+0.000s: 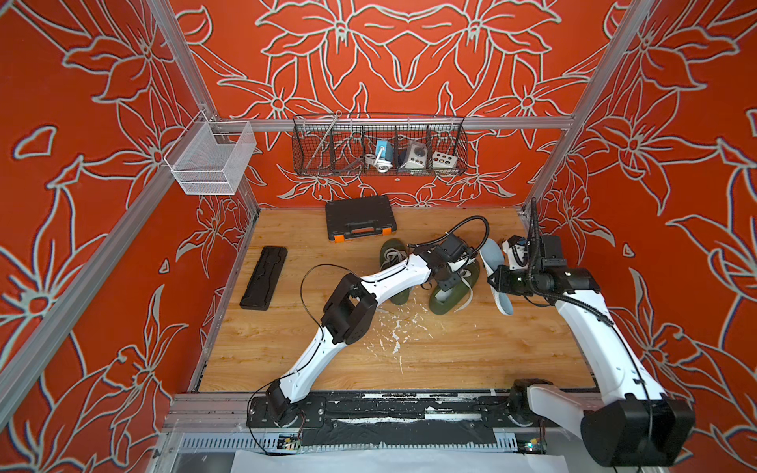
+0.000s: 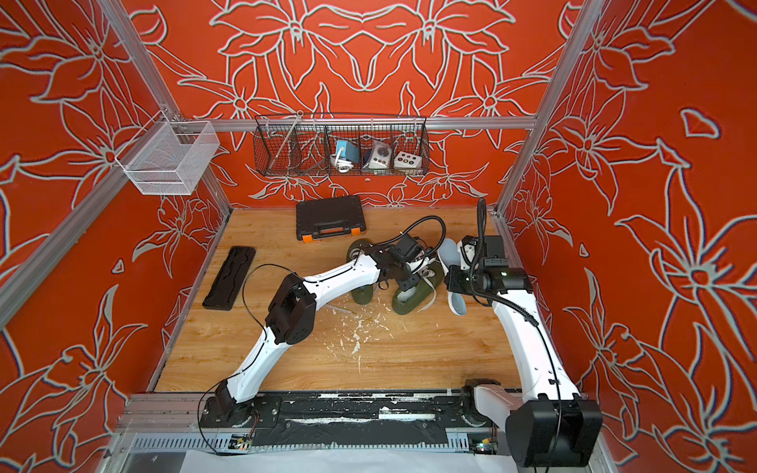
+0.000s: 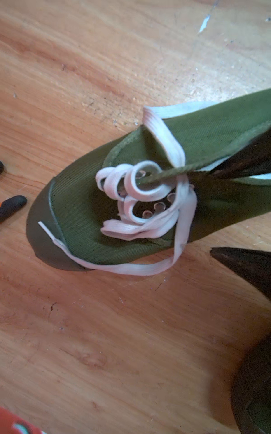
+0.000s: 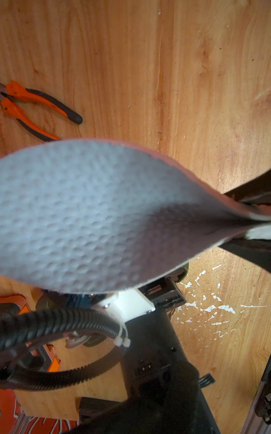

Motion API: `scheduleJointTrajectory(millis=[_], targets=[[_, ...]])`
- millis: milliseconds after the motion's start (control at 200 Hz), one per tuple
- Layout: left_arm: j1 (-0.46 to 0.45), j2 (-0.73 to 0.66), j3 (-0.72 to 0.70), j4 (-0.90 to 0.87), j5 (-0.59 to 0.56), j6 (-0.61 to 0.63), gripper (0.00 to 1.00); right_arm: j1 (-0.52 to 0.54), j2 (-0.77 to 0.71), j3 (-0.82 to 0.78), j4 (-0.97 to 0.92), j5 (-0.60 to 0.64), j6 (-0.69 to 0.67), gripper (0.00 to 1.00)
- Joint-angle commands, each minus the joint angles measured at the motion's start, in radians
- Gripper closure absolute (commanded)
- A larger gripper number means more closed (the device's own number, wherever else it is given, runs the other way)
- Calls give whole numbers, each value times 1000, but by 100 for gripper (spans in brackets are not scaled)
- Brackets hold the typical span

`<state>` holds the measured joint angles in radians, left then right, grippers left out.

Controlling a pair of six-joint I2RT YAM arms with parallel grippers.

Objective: Insert the insole into the shoe
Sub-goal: Adjust the shoe at the center of the board.

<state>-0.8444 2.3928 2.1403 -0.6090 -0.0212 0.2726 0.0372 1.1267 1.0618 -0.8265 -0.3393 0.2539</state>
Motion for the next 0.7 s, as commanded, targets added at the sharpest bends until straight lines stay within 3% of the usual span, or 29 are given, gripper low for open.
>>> scheduleJointTrajectory(millis=[0, 285, 450, 696], targets=[[-4, 11, 7, -25, 29, -14, 51, -10, 4, -13, 7, -17, -2, 78], [-19, -24, -42, 6, 51, -42, 42, -10, 2, -26, 14, -20, 0, 78], [-19, 3, -42, 16, 33, -47, 42, -10, 1, -23, 11, -23, -5, 78], [-19, 29, 19, 56, -127, -95, 67, -10, -2, -21, 7, -21, -8, 79]])
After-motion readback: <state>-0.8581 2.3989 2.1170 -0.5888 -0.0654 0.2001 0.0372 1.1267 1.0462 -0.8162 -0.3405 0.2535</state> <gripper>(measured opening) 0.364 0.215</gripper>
